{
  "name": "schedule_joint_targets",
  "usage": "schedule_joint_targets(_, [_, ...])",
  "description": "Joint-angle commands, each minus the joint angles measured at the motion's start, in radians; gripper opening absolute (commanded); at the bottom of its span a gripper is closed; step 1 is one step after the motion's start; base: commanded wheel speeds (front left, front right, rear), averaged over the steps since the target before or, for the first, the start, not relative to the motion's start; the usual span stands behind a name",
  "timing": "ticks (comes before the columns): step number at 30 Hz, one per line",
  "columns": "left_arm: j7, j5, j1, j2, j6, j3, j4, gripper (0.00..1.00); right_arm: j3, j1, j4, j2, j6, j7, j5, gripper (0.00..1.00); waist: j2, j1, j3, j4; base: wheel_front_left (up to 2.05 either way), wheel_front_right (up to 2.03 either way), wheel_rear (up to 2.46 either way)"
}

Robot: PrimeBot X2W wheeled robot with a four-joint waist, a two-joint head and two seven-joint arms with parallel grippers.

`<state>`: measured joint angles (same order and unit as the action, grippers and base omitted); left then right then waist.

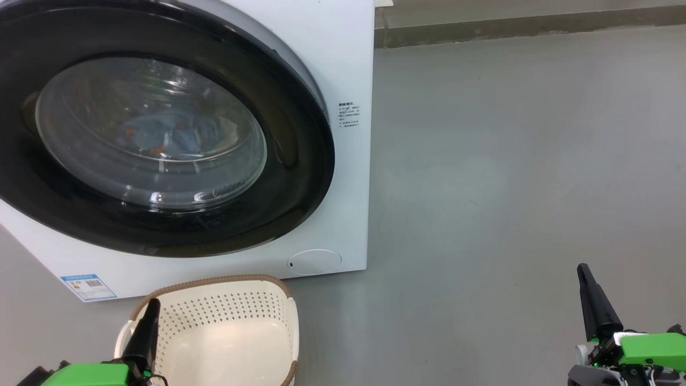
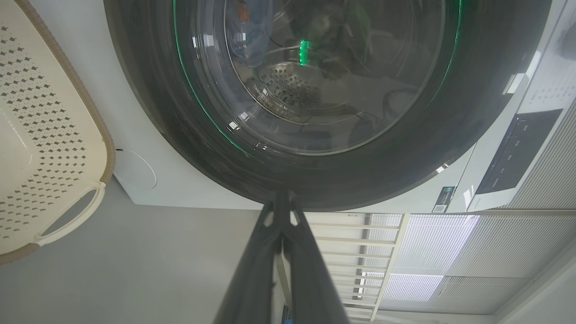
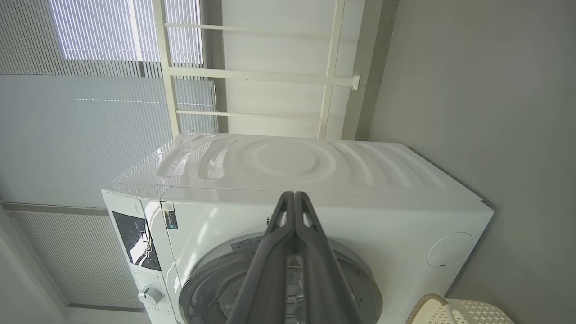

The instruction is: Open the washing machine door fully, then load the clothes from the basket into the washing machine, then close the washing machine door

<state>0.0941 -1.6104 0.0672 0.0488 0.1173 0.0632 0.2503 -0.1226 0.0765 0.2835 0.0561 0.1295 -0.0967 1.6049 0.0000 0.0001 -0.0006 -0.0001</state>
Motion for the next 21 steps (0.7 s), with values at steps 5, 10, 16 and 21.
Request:
schedule_joint_targets(5, [0.006, -0.012, 0.044, 0.014, -0.004, 0.035, -0.020, 0.00, 0.020, 0.042, -0.030, 0.004, 0.001, -0.007, 0.013, 0.00, 0.0000, 0.0000, 0.000, 0.000, 0.00, 0.00, 0.00])
schedule_joint_targets(10, [0.006, -0.011, 0.044, 0.014, -0.004, 0.036, -0.020, 0.00, 0.020, 0.042, -0.030, 0.004, 0.001, -0.007, 0.013, 0.00, 0.0000, 0.0000, 0.000, 0.000, 0.00, 0.00, 0.00])
schedule_joint_targets(16, [0.007, -0.011, 0.044, 0.013, -0.004, 0.036, -0.020, 0.00, 0.020, 0.042, -0.030, 0.003, 0.001, -0.008, 0.013, 0.00, 0.0000, 0.0000, 0.000, 0.000, 0.00, 0.00, 0.00])
schedule_joint_targets(21, [0.007, -0.011, 0.044, 0.013, -0.004, 0.037, -0.020, 0.00, 0.019, 0.042, -0.030, 0.003, 0.001, -0.008, 0.013, 0.00, 0.0000, 0.0000, 0.000, 0.000, 0.00, 0.00, 0.00])
